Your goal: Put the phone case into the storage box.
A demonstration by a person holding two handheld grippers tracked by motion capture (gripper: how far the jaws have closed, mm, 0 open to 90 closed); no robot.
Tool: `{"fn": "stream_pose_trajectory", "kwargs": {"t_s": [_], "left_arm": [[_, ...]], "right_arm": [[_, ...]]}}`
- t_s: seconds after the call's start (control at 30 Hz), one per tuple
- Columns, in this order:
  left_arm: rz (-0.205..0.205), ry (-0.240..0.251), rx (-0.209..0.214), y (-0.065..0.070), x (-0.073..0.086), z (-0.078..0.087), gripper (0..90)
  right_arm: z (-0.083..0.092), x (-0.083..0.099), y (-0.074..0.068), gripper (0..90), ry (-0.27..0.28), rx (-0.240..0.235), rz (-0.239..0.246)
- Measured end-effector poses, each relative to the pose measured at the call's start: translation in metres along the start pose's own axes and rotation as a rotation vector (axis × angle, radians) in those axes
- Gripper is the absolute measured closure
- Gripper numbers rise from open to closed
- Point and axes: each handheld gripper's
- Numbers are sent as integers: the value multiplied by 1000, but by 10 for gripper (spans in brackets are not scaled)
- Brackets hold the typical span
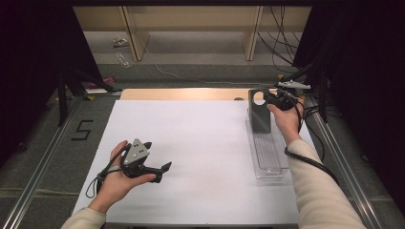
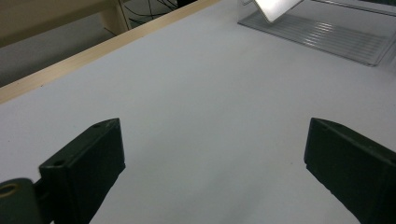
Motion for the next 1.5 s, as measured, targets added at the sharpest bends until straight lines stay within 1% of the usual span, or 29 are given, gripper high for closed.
{"fn": "stream_pose_trajectory", "kwargs": {"t_s": [0.53, 0.87, 1.07, 1.1, 1.17, 1.23, 1.33, 1.43, 1.5], "left_arm": [[3, 1, 1, 0, 0, 0, 46], [4, 0, 1, 0, 1, 0, 46], [4, 1, 2, 0, 1, 0, 47], [4, 1, 1, 0, 1, 0, 47], [5, 1, 2, 0, 0, 0, 47], [4, 0, 1, 0, 0, 0, 47], [3, 2, 1, 0, 0, 0, 47], [2, -1, 1, 0, 0, 0, 47], [3, -2, 1, 0, 1, -1, 47]], "right_arm": [[-10, 3, 5, 761, -24, 40, -1], [-14, 7, 9, 743, -47, 52, -5], [-16, 6, 9, 707, -54, 63, -12], [-17, 6, 9, 697, -55, 64, -11], [-17, 6, 9, 642, -63, 69, -15], [-18, 6, 9, 608, -66, 77, -18], [-18, 5, 10, 508, -75, 89, -24], [-18, 4, 10, 412, -72, 94, -33], [-18, 3, 10, 369, -73, 95, -34]]}}
Point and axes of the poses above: each handheld gripper's, and its own axes: z roughly backward along the jaws, x roughly out of its underside, y roughly to its right, and after that the axes turned 6 degrees about x, right-handed
